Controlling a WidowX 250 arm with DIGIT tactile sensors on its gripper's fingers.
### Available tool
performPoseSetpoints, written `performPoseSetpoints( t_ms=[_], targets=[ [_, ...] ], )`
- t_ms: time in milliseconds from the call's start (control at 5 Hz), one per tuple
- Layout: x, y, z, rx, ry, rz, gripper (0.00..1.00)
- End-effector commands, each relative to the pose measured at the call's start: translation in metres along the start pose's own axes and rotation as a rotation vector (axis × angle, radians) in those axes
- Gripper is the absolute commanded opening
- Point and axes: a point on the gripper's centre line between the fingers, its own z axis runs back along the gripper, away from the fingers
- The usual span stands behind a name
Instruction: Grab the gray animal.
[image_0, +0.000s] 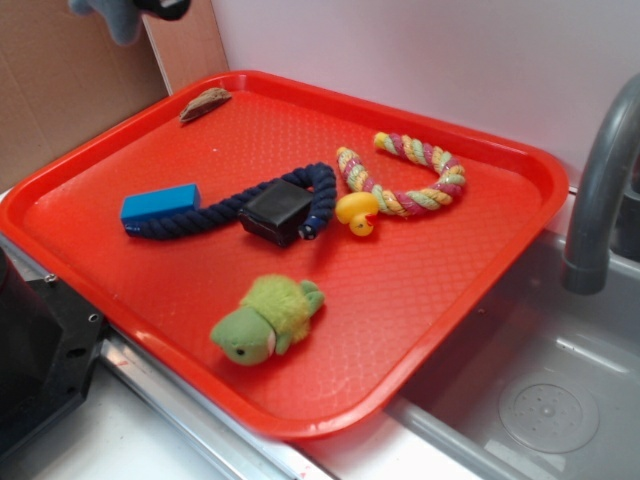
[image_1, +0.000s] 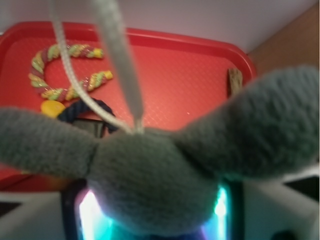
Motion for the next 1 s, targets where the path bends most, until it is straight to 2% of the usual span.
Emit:
performPoseSetpoints(
  t_ms=[0, 400, 600, 800],
  targets=[
    [-0.013, -0.015, 0.009, -0.092, 0.053, 0.134, 0.0],
    [-0.012, 0.002, 0.006, -0.1, 0.113, 0.262, 0.0],
    [-0.009, 0.007, 0.006, -0.072, 0.093, 0.276, 0.0],
    [-0.01, 0.007, 0.006, -0.089, 0.08, 0.273, 0.0]
  ],
)
